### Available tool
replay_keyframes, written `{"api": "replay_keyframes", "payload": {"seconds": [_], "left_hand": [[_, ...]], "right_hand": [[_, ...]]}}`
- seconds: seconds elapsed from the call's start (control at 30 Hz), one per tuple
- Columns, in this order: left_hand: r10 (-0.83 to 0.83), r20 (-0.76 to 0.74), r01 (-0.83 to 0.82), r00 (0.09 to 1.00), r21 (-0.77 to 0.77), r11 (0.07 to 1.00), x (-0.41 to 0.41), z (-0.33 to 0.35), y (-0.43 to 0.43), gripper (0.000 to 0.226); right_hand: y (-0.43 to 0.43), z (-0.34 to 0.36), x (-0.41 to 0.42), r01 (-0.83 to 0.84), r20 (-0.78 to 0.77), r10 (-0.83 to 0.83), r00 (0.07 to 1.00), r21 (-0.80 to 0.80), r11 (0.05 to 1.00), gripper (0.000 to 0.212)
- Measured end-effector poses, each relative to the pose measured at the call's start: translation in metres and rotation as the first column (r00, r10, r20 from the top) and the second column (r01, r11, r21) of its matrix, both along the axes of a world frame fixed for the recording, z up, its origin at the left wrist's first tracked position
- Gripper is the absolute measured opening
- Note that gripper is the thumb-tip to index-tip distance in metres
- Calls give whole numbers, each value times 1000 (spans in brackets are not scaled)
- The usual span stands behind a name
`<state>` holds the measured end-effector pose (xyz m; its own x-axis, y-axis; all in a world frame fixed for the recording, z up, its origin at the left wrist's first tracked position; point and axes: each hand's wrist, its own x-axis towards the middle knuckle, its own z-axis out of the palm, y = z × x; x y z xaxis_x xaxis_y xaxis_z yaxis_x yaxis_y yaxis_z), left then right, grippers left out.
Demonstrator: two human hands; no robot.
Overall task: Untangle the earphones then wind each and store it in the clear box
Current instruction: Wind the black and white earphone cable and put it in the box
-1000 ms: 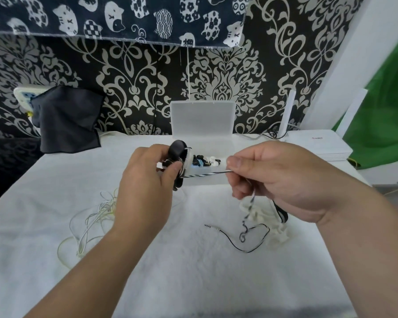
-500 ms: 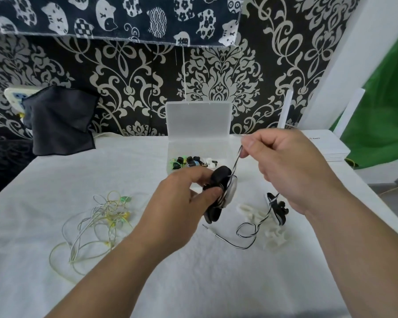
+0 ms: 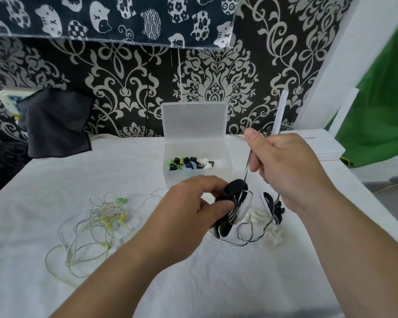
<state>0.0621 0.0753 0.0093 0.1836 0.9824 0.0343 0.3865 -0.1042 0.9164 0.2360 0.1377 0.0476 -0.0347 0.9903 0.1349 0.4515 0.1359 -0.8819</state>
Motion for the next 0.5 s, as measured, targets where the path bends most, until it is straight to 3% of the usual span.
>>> {"api": "replay_keyframes", "payload": {"seconds": [0.17,0.27,0.37,0.43,0.5], "left_hand": [[-77,200,69,977,49,996,-2,2,1,18],[-30,299,-22,954,170,985,-5,2,5,14],[70,384,-161,921,212,964,-14,2,11,15],[76,522,-150,849,101,984,-17,5,12,20],[129,596,-164,793,6,986,-18,7,12,23]], "right_hand": [[3,-7,-8,48,29,-45,999,-114,992,64],[2,-21,-21,-54,155,99,983,-272,961,51],[-6,-26,-35,-241,-45,245,968,-422,874,38],[-9,-27,-40,-347,-197,286,938,-508,788,49],[-11,-29,-44,-415,-335,262,905,-564,714,47]]}}
